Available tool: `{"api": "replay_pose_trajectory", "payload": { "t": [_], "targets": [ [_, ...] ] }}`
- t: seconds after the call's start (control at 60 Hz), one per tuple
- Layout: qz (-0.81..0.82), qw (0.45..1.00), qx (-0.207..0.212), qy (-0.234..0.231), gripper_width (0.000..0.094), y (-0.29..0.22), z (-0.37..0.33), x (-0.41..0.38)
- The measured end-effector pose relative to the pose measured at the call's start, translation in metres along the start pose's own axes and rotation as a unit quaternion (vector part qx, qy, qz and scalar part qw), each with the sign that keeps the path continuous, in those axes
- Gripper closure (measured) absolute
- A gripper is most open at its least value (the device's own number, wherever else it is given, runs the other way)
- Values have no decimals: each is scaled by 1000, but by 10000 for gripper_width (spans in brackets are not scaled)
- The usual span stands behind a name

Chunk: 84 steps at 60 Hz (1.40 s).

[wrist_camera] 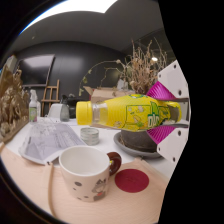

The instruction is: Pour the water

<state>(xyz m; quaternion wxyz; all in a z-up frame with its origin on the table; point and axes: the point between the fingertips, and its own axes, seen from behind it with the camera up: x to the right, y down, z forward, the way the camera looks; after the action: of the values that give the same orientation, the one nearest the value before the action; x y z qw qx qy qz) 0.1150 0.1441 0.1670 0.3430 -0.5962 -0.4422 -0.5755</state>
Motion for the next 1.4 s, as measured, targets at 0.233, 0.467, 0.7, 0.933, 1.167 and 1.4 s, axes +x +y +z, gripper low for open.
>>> {"api": "replay_pose_trajectory", "payload": {
  "t": [0.233, 0.467, 0.7, 0.933, 1.167, 1.4],
  "targets": [
    [415, 904, -7, -101, 648, -18, -21, 11],
    [654, 737, -3, -172, 647, -29, -18, -24],
    [711, 676, -22, -193, 643, -34, -10, -80],
    [719, 666, -24, -195, 542, -35, -11, -108],
    [715, 665, -51, -210, 103, -23, -36, -97],
    [688, 682, -87, -231, 78, -3, -147, -46]
  ]
}}
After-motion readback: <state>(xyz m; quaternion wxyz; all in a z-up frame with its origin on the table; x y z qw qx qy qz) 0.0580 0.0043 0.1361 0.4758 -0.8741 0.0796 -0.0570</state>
